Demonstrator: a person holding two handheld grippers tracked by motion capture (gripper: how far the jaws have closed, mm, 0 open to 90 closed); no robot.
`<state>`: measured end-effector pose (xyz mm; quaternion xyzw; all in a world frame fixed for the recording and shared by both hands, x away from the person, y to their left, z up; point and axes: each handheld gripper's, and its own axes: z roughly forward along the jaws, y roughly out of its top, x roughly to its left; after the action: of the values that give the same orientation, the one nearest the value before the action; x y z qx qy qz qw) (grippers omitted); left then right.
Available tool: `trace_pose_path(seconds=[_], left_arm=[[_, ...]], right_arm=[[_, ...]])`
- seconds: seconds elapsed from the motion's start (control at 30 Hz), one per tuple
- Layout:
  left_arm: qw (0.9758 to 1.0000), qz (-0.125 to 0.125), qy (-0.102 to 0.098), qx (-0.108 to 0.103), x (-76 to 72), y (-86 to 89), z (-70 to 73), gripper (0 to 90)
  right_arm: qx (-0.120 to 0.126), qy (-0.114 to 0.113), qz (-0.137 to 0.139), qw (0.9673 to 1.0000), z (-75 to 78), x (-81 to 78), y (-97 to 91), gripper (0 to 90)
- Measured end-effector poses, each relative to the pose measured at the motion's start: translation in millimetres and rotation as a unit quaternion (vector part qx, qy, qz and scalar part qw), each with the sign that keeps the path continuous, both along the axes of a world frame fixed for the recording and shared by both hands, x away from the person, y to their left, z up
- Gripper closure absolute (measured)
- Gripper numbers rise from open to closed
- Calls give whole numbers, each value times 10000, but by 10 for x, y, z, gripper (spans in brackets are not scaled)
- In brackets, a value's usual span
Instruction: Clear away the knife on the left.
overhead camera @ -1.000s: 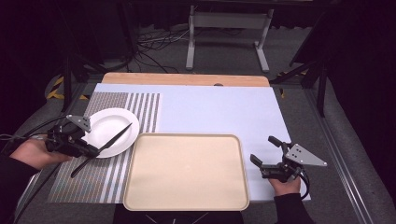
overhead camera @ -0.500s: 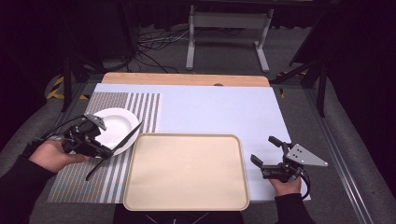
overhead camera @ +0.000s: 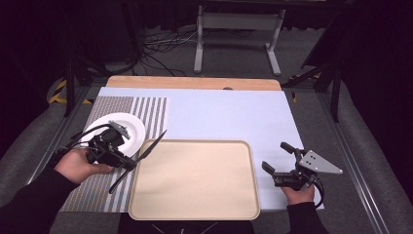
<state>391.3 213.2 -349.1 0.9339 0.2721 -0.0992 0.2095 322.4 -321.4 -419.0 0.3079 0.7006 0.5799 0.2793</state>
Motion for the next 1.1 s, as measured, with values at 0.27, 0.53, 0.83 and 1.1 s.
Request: trace_pose_path(seconds=[0.27, 0.53, 0.83, 1.1], left_arm=[[9996, -74, 243, -155, -14, -184, -117, 802], [9991, -10, 368, -186, -14, -301, -232, 802], [9988, 85, 468, -74, -10, -432, -375, 802], [9977, 308, 580, 162, -16, -511, -503, 802]], right_arm=[[6, -19, 19, 10000, 2, 0, -9, 28], [-1, -21, 15, 10000, 1, 3, -13, 31], [37, -12, 12, 10000, 4, -1, -20, 31], [74, -12, 28, 10000, 4, -1, -21, 31]])
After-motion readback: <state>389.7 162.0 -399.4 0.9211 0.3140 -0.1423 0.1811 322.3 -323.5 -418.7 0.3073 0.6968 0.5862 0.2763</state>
